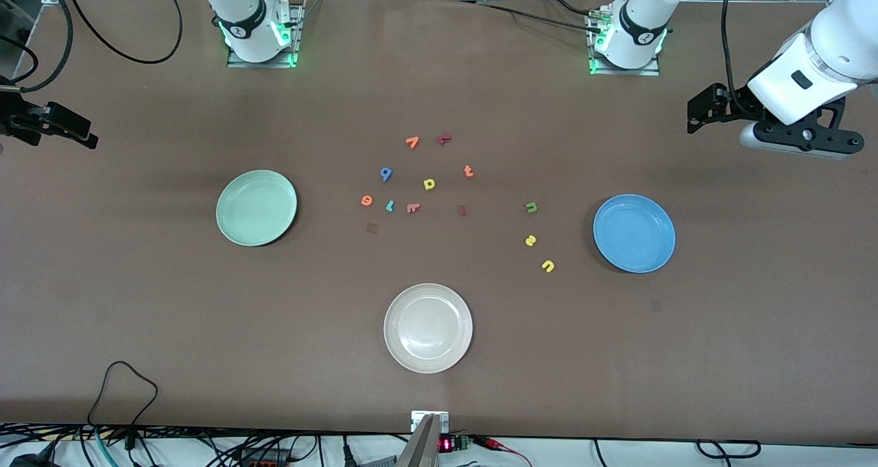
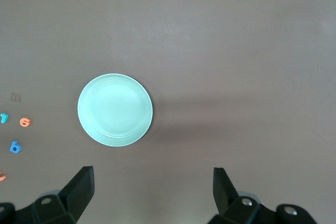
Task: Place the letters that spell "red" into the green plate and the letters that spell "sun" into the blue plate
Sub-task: 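Move both grippers out from rest toward the scattered foam letters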
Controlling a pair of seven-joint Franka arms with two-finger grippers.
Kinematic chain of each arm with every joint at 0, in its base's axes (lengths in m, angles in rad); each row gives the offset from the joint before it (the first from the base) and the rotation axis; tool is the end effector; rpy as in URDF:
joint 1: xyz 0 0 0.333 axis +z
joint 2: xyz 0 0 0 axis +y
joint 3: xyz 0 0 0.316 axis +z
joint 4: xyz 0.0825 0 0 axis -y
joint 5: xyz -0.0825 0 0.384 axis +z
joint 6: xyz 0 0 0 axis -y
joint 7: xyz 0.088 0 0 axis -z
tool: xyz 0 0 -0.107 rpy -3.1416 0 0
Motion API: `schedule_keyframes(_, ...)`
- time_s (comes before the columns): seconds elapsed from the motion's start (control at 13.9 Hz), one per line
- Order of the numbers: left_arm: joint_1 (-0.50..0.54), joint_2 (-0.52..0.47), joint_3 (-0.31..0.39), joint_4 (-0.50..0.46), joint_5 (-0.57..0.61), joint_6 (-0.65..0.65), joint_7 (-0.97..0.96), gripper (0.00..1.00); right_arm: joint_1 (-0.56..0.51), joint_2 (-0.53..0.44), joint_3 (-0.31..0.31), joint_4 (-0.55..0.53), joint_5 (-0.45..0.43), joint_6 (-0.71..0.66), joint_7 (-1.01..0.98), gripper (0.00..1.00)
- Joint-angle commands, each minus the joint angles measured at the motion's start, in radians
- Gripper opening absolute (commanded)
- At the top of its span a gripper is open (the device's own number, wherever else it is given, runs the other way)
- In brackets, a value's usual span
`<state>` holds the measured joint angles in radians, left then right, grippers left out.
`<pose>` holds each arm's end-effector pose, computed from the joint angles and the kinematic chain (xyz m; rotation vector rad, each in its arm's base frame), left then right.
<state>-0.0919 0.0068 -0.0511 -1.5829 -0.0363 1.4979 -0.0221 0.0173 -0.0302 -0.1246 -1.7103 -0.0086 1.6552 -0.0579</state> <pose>0.5418 -0.0821 0.6091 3.1034 -0.1894 -0.1470 0.5457 -0.0605 0.5822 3.1377 -0.0760 -0.0399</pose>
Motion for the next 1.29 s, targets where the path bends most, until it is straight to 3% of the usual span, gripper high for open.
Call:
schedule_keyframes(0.0,-0.008,0.019,0.000,0.040,0.022,-0.025,-0.010,1.00,-0.005,-0.045,0.002,-0.018,-0.011,-0.015,-0.011,1.00)
schedule_keyframes(0.29,-0.008,0.019,0.000,0.038,0.022,-0.025,-0.010,1.00,-0.008,-0.034,-0.001,-0.014,-0.008,-0.011,-0.014,1.00)
schedule_keyframes(0.65,-0.009,0.078,0.000,0.040,0.018,-0.076,-0.012,1.00,0.056,0.081,0.005,-0.012,-0.002,0.040,0.001,1.00)
schedule_keyframes(0.86,-0.026,0.100,-0.012,0.040,0.012,-0.085,-0.009,1.00,0.175,0.160,0.007,-0.012,0.013,0.089,0.018,1.00)
schedule_keyframes(1.22,-0.029,0.258,-0.013,0.092,0.006,-0.036,0.047,1.00,0.377,0.314,0.007,-0.012,0.050,0.237,0.143,1.00)
